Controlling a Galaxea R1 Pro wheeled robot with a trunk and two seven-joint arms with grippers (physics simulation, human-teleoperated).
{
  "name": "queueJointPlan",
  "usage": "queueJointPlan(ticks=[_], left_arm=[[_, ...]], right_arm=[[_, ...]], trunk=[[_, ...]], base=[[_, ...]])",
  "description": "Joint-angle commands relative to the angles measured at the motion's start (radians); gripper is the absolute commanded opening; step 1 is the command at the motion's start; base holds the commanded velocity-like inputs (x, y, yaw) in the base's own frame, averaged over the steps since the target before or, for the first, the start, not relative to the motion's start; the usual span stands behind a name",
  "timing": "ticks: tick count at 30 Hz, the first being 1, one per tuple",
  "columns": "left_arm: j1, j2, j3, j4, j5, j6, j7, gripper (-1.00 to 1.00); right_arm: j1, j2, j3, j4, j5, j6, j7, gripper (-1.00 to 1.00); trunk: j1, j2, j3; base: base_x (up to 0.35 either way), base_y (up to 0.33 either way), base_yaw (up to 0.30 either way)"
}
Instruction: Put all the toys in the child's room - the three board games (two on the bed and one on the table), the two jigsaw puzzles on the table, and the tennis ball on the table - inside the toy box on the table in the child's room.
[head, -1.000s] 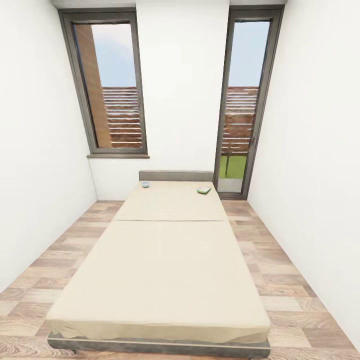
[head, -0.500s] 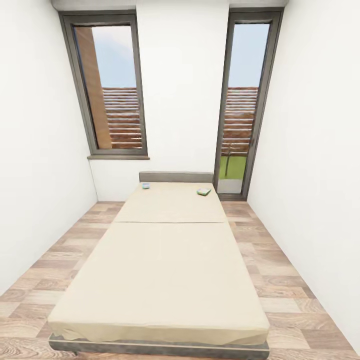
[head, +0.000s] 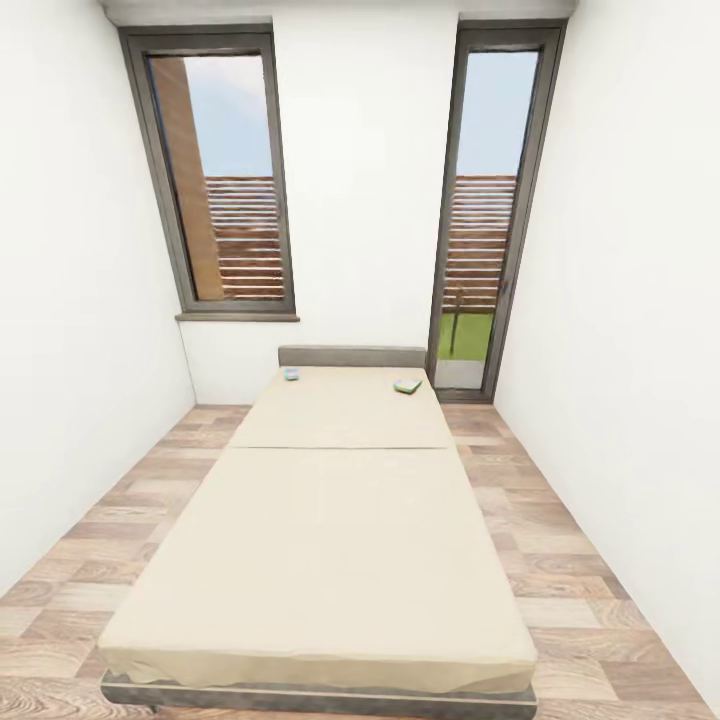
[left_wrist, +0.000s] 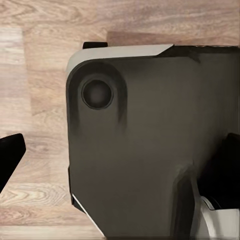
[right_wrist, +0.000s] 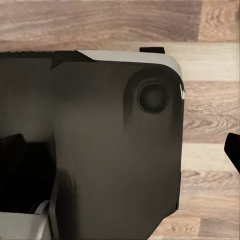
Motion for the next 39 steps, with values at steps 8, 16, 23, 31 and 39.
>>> queueJointPlan(ticks=[8, 16, 23, 31, 39], left_arm=[[-0.013, 0.009, 0.001, -0.009, 0.004, 0.030, -0.001, 1.00], [-0.063, 0.019, 0.005, -0.017, 0.007, 0.070, -0.004, 1.00], [-0.147, 0.075, 0.033, -0.046, 0.016, 0.204, -0.031, 1.00], [-0.176, 0.149, 0.048, -0.179, 0.019, 0.337, -0.208, 1.00], [-0.180, 0.229, 0.052, -0.356, 0.018, 0.504, -0.532, 1.00]], right_arm=[[-0.002, 0.001, -0.001, -0.021, -0.002, -0.002, 0.002, 1.00], [-0.009, 0.001, -0.002, -0.068, -0.002, 0.022, 0.003, 1.00], [-0.022, -0.002, -0.007, -0.220, -0.033, 0.162, 0.006, 1.00], [-0.016, -0.012, -0.010, -0.453, -0.099, 0.321, 0.008, 1.00], [-0.014, -0.017, -0.010, -0.728, -0.163, 0.506, 0.009, 1.00]], trunk=[[-0.031, 0.056, 0.024], [-0.061, 0.112, 0.049], [-0.088, 0.161, 0.071], [-0.119, 0.217, 0.096], [-0.150, 0.273, 0.121]], base=[[0.000, 0.000, 0.000], [0.000, 0.000, 0.000], [0.000, 0.000, 0.000], [0.000, 0.000, 0.000], [0.000, 0.000, 0.000]])
